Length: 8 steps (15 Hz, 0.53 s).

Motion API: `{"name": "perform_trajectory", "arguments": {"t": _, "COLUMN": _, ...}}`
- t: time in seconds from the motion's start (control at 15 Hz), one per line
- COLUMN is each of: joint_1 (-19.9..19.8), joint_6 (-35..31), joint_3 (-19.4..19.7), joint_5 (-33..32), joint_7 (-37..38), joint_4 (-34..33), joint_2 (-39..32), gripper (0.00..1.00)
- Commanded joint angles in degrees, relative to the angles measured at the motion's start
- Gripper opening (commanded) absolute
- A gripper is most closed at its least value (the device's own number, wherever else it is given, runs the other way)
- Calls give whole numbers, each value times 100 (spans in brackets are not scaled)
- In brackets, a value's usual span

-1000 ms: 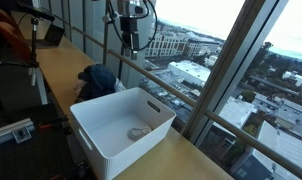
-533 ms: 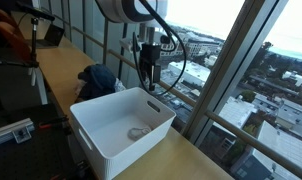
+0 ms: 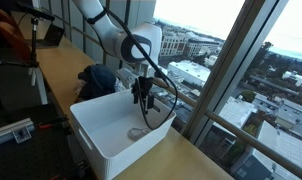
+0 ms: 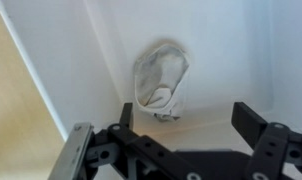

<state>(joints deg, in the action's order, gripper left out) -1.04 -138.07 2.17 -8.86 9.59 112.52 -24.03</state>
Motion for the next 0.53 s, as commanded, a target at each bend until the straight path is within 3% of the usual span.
{"name": "perform_trajectory", "arguments": {"t": 0.0, "joint_1": 32, "joint_6": -384, "joint_3": 93, "joint_5": -73, "joint_7": -371, "joint_4": -325, "joint_2": -751, "gripper": 100}}
{"name": "perform_trajectory", "arguments": {"t": 0.47, "joint_1": 125, "joint_6": -572, "joint_3": 178, "joint_5": -155, "joint_7": -694, "joint_4": -773, "joint_2": -1866, "gripper": 100}}
